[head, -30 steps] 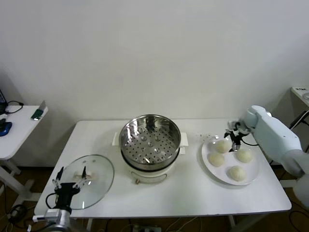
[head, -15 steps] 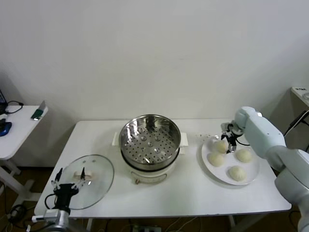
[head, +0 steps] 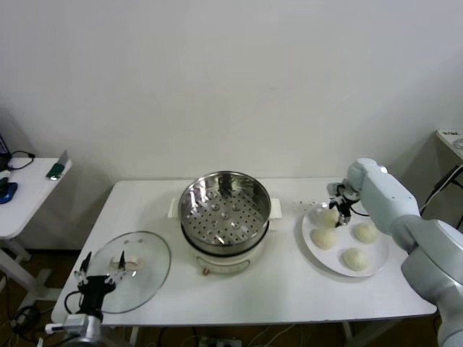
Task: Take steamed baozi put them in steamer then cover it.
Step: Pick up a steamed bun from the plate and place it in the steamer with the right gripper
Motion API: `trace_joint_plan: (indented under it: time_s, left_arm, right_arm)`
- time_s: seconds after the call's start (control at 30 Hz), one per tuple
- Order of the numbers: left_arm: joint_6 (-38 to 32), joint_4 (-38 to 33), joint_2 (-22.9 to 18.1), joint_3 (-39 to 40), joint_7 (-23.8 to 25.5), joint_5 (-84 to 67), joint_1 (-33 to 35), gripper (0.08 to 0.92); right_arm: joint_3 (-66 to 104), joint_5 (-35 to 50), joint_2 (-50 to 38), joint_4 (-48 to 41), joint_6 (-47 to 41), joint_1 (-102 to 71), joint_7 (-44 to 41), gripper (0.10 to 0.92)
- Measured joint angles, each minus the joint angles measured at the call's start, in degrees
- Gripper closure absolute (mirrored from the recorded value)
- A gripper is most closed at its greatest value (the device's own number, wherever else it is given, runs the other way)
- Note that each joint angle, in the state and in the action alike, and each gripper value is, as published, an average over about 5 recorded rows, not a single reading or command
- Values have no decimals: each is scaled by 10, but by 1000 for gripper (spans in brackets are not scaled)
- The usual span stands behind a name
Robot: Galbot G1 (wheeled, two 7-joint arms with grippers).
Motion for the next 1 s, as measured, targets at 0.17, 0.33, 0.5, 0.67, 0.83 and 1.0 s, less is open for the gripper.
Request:
trace_joint_plan:
  time_s: [0.17,0.33,0.5,0.67,0.83,1.0]
  left_arm:
    - [-1,-3,-1,-4,0,-1,4,177]
    - [-3,-6,-3,-6,-1,-3,10,177]
    - [-5,-10,-4,-6,-1,-4,15,177]
    - [-7,-16,-7,-4,-1,-4,21,177]
    - [-8,-21,-11,-4,-1,-5,27,177]
    - [-10,-25,-12,-5,-1,-7,32,177]
  right_arm:
    - [-33,32,-19,37,1,18,-11,328]
    - [-96,88,-48,106,1,56,-25,322]
    - [-174,151,-61,182,10,118,-37,321]
    - [-249,199,-52,243,33,192,-48,321]
    - [-298,220,-18,288,71,253,-52,321]
    - [-320,208,26,325,117,284,-51,319]
